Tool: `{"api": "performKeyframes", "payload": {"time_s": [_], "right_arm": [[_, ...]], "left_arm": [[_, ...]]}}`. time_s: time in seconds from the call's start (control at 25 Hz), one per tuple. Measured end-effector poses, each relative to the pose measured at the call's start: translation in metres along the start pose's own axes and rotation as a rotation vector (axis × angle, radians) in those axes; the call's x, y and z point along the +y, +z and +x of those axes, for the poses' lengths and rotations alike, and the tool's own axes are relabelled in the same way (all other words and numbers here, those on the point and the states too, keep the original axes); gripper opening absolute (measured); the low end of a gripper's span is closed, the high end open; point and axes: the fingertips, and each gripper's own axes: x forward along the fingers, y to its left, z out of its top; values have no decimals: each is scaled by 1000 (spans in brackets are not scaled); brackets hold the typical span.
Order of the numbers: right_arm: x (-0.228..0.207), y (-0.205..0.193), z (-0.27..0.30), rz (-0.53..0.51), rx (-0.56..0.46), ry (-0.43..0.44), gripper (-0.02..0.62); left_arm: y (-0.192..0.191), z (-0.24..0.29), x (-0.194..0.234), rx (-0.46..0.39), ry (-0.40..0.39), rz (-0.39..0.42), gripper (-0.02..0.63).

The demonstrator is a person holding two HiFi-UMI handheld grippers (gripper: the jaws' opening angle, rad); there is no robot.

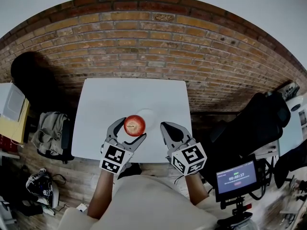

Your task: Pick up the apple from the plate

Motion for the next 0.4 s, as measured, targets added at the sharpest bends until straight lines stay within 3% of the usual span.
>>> {"api": "performKeyframes", "payload": {"time_s": [0.4], "right_arm": [[1,-7,-2,2,8,3,2]], "left_arm": [[1,3,-6,-5,-11,6,394]]}}
